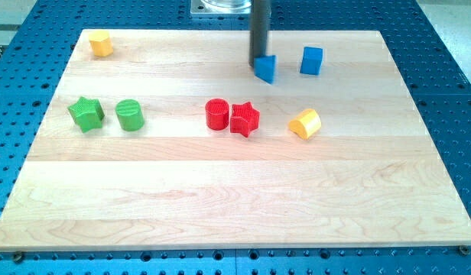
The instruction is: Slide the blue triangle to the center right side of the board
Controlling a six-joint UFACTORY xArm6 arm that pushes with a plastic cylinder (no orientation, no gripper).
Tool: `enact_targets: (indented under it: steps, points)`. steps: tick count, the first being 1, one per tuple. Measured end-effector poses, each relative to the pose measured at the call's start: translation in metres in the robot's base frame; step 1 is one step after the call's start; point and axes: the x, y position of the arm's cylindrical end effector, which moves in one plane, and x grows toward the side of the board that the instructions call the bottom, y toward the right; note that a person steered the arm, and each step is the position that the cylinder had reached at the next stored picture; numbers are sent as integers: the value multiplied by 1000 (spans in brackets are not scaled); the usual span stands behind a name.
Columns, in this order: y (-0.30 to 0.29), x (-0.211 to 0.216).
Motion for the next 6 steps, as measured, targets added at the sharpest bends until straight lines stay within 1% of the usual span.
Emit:
enact_targets:
  steps: [1,2,3,4,5,6]
  points:
    - [-8,39]
    - [96,97]
    - [157,131]
    - [123,190]
    - [36,232]
    - [-54,235]
